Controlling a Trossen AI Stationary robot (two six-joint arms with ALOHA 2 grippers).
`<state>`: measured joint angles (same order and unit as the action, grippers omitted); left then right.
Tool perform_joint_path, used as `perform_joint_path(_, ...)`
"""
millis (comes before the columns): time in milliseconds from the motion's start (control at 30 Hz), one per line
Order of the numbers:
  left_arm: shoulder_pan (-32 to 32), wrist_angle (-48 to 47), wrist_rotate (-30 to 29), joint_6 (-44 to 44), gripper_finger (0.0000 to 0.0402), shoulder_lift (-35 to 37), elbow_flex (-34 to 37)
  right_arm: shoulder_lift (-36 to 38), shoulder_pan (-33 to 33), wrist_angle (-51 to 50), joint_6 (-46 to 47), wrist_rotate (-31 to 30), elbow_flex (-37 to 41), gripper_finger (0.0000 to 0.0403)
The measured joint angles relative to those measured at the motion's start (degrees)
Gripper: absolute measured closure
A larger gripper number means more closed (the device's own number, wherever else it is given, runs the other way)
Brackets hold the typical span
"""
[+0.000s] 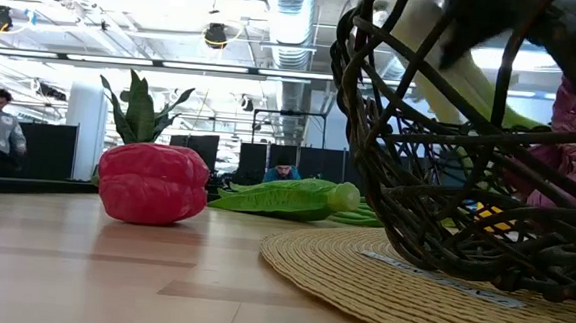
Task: Build produce basket
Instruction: Put the green celery into the black basket
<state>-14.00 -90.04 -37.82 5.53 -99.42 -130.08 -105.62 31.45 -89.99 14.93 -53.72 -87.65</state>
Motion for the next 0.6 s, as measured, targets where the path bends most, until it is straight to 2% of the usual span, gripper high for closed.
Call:
perform_joint_path(167, 0.0, 0.0, 0.0, 0.1, 0.0242, 0.0, 0.0, -3.3, 2.9, -0.1, 2.3, 8.0, 1.1, 0.0369)
perform_joint_path(400, 0.1, 0.0, -0.1, 0.7, 0.0242, 0.0, 0.0, -7.1, 8.4, -0.5, 7.6, 15.7, 1.0, 0.0369)
perform_joint_path(600, 0.1, 0.0, -0.1, 1.9, 0.0242, 0.0, 0.0, -8.4, 10.2, -0.2, 8.9, 20.8, 1.0, 0.0369)
